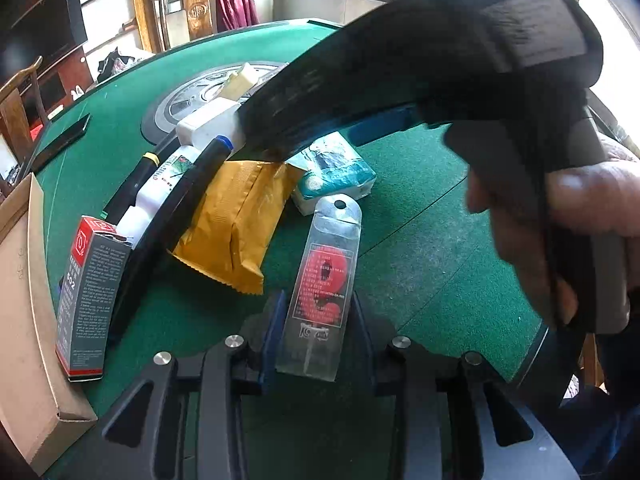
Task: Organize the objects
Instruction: 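Grasp the clear blister pack with left tool while right tool grasps blue tissue pack, then carry both packs over the cardboard tray with both tools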
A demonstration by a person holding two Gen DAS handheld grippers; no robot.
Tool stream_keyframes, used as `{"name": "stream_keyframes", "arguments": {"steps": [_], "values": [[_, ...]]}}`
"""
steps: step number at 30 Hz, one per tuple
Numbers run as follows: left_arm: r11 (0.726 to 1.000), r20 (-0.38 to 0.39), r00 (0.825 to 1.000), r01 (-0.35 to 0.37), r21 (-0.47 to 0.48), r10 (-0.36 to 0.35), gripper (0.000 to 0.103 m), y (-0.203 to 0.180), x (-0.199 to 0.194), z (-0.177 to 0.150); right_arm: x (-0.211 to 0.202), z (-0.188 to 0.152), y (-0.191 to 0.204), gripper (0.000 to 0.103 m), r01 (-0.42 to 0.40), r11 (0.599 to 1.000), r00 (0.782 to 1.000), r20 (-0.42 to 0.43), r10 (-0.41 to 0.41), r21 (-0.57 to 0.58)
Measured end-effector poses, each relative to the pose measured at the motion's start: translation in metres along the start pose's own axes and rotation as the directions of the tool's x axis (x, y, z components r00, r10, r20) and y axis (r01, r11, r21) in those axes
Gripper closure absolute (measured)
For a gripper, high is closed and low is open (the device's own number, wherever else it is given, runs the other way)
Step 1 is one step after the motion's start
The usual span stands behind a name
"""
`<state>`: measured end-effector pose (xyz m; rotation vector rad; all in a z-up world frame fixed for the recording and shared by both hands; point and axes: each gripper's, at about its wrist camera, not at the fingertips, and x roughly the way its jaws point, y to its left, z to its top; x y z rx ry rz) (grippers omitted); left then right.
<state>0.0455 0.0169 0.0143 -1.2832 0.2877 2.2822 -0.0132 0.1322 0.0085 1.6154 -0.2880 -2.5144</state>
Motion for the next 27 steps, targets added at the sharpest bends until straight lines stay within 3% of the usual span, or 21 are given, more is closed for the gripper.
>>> {"name": "stream_keyframes", "arguments": {"steps": [3, 4, 6, 7, 10, 13, 16, 27], "values": [[1.0, 0.003, 1.0, -0.02, -0.001, 0.02, 0.069, -0.003, -0.001, -0.002, 0.011, 0.003, 0.015, 0.025, 0.056, 0.998, 0.998, -0.017, -0.057, -0.03], [0.999, 0.005, 0.999, -0.043, 0.009, 0.043, 0.07, -0.007, 0.0, -0.003, 0.013, 0.004, 0.015, 0.03, 0.077, 0.996, 0.997, -0.017, -0.078, -0.044], [0.998, 0.009, 0.998, -0.057, 0.015, 0.057, 0.073, -0.011, 0.0, -0.003, 0.011, 0.001, 0.019, 0.048, 0.126, 0.989, 0.992, 0.013, -0.125, -0.083], [0.999, 0.012, 0.999, -0.048, 0.007, 0.048, 0.076, -0.012, -0.001, -0.003, 0.009, -0.001, 0.018, 0.052, 0.139, 0.986, 0.99, 0.027, -0.137, -0.097], [0.999, 0.027, 0.999, -0.04, -0.024, 0.041, 0.076, -0.014, -0.003, -0.007, -0.002, -0.009, 0.009, 0.06, 0.08, 0.991, 0.996, 0.049, -0.075, -0.103], [0.996, 0.04, 0.999, 0.029, -0.083, -0.025, 0.076, -0.012, -0.001, -0.003, -0.014, -0.02, -0.009, 0.06, 0.034, 0.998, 0.996, 0.08, -0.029, -0.06], [0.993, 0.059, 0.997, 0.047, -0.11, -0.04, 0.076, -0.013, -0.009, -0.009, -0.029, -0.03, -0.025, 0.06, -0.006, 1.0, 0.993, 0.115, 0.008, -0.02], [0.987, 0.173, 0.985, 0.041, -0.156, -0.014, 0.076, 0.02, -0.051, -0.01, -0.056, -0.048, -0.024, 0.06, -0.086, 0.996, 0.982, 0.166, 0.09, -0.035]]}}
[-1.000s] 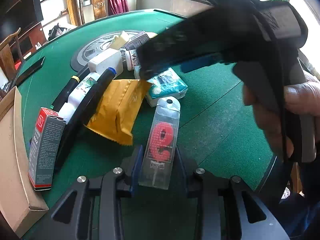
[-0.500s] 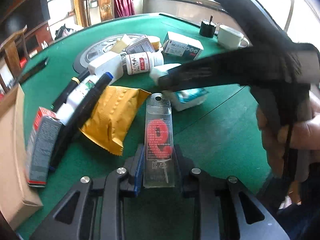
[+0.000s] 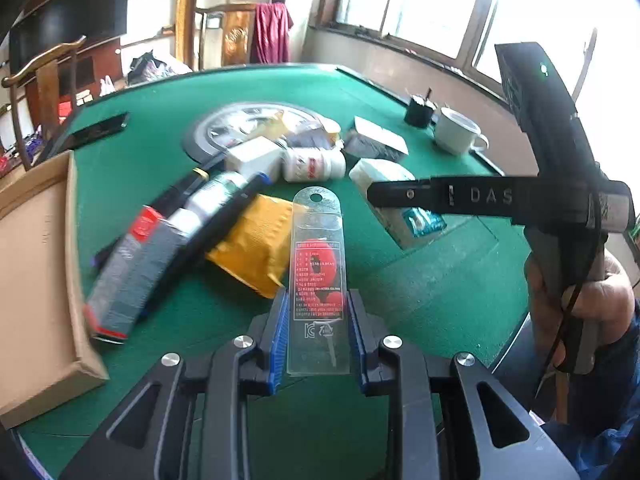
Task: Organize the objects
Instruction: 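Carry both packs over the cardboard tray with both tools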
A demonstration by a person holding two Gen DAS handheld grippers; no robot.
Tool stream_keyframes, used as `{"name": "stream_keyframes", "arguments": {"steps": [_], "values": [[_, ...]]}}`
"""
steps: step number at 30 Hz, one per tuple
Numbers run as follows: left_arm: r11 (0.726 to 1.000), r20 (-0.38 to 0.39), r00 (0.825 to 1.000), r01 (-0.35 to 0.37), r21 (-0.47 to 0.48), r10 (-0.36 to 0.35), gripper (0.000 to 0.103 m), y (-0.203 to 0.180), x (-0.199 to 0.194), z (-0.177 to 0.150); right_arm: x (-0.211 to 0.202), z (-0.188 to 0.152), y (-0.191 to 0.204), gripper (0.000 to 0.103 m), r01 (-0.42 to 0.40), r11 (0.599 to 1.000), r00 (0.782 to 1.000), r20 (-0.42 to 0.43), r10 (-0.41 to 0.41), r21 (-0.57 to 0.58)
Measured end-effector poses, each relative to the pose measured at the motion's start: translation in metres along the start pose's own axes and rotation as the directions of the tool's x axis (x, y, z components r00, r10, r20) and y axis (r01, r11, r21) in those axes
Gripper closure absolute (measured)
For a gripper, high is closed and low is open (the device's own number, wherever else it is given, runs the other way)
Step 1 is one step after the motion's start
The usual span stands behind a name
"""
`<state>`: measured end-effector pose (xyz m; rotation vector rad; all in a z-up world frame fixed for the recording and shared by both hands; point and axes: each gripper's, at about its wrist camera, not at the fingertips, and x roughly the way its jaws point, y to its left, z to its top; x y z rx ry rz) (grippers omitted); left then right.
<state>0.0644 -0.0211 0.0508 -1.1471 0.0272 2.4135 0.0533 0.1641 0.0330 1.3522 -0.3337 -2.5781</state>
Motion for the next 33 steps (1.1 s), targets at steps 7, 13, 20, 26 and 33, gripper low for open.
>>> {"name": "stream_keyframes", "arguments": {"steps": [7, 13, 20, 26, 33], "values": [[0.996, 0.076, 0.994, -0.075, -0.058, 0.079, 0.076, 0.033, -0.03, 0.004, -0.006, 0.001, 0.038, 0.06, -0.06, 0.996, 0.998, 0.009, 0.061, -0.07], [0.976, 0.128, 0.974, -0.17, -0.135, 0.187, 0.076, 0.077, -0.056, 0.004, -0.007, 0.012, 0.082, 0.06, -0.12, 0.981, 0.993, -0.006, 0.12, -0.154], [0.945, 0.126, 0.96, -0.215, -0.247, 0.251, 0.076, 0.146, -0.078, 0.004, 0.013, 0.028, 0.146, 0.06, -0.181, 0.955, 0.983, -0.067, 0.17, -0.237], [0.922, 0.075, 0.959, -0.239, -0.304, 0.273, 0.076, 0.196, -0.075, 0.005, 0.039, 0.047, 0.2, 0.06, -0.213, 0.933, 0.975, -0.121, 0.184, -0.291], [0.903, 0.005, 0.963, -0.252, -0.348, 0.271, 0.076, 0.225, -0.048, 0.022, 0.081, 0.085, 0.258, 0.06, -0.203, 0.927, 0.975, -0.154, 0.161, -0.317]]}}
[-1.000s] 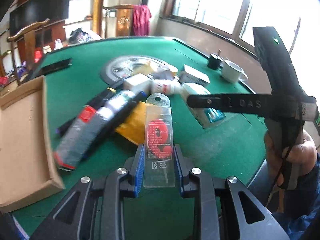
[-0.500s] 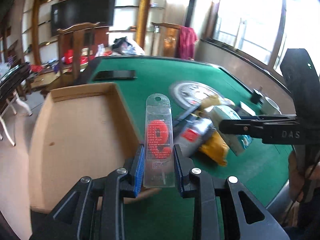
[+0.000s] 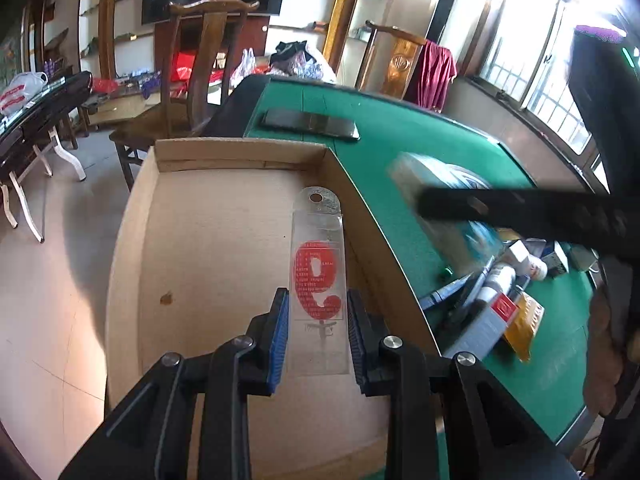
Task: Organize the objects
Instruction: 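Carry both packs over the cardboard tray with both tools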
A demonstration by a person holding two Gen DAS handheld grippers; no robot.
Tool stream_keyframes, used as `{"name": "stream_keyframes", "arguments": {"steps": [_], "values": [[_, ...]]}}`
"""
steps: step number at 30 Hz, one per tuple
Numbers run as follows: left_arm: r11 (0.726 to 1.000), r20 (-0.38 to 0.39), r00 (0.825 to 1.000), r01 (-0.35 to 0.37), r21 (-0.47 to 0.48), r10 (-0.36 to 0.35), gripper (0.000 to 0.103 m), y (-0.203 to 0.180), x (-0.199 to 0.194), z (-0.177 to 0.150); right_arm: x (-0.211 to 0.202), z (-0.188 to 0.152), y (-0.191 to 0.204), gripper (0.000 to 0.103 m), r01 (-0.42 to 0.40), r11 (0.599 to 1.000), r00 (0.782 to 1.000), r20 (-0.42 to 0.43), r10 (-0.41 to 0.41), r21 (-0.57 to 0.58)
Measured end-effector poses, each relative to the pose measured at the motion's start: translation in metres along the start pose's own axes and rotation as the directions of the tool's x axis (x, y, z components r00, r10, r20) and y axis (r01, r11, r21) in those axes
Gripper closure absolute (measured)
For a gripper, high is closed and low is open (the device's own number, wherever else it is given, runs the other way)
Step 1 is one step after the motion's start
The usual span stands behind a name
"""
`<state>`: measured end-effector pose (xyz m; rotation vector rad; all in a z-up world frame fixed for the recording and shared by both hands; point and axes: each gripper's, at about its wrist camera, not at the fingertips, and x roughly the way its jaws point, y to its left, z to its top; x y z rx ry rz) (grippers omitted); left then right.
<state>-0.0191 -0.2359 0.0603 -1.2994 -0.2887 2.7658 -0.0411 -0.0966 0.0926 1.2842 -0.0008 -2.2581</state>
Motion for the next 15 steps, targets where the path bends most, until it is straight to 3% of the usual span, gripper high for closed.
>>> {"name": "stream_keyframes", "arguments": {"steps": [7, 15], "values": [[0.999, -0.029, 1.0, 0.001, -0.049, -0.003, 0.076, -0.005, 0.022, 0.003, 0.057, 0.055, 0.014, 0.06, 0.037, 0.999, 0.998, -0.042, -0.036, 0.032], [0.994, -0.044, 0.999, -0.002, -0.109, -0.003, 0.076, 0.001, 0.035, 0.002, 0.109, 0.081, 0.018, 0.06, 0.055, 0.998, 0.995, -0.089, -0.051, 0.042]]}}
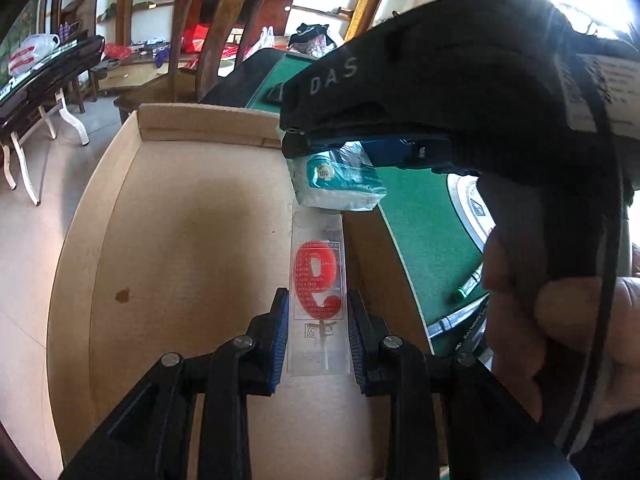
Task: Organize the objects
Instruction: 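Carry both packs over the cardboard tray with both tools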
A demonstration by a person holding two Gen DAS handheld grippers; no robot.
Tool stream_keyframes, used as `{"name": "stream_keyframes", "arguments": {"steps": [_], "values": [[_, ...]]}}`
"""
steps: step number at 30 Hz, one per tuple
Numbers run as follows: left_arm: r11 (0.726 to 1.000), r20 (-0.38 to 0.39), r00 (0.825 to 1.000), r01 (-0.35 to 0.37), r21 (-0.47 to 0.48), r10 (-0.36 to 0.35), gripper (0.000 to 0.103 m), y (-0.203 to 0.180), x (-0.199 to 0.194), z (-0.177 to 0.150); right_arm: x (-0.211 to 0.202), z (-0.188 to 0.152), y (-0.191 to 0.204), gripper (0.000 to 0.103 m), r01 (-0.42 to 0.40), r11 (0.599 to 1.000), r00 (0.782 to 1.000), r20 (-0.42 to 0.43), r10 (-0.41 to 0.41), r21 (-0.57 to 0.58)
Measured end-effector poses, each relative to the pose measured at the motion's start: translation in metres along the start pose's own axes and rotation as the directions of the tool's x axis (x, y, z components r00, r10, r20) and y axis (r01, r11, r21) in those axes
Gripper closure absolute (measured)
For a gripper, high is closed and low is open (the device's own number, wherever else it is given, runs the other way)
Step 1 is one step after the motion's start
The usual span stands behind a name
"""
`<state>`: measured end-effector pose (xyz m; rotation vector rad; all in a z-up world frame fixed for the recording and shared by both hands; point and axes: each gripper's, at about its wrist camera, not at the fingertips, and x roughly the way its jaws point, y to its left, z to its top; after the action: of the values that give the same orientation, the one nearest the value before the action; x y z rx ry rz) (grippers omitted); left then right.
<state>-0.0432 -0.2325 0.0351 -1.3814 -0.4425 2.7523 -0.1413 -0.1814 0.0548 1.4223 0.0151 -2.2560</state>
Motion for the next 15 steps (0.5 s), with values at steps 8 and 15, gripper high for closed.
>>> {"name": "stream_keyframes", "arguments": {"steps": [8, 15], "values": [[1.0, -0.006, 1.0, -0.006, -0.021, 0.006, 0.076, 0.007, 0.003, -0.004, 0.024, 0.004, 0.004, 0.059, 0.026, 1.0, 1.0, -0.017, -0.026, -0.006], [1.0, -0.009, 1.0, 0.002, -0.03, -0.002, 0.076, 0.011, 0.003, -0.005, 0.033, 0.005, -0.003, 0.056, 0.057, 0.998, 0.998, -0.019, -0.057, -0.004]]}}
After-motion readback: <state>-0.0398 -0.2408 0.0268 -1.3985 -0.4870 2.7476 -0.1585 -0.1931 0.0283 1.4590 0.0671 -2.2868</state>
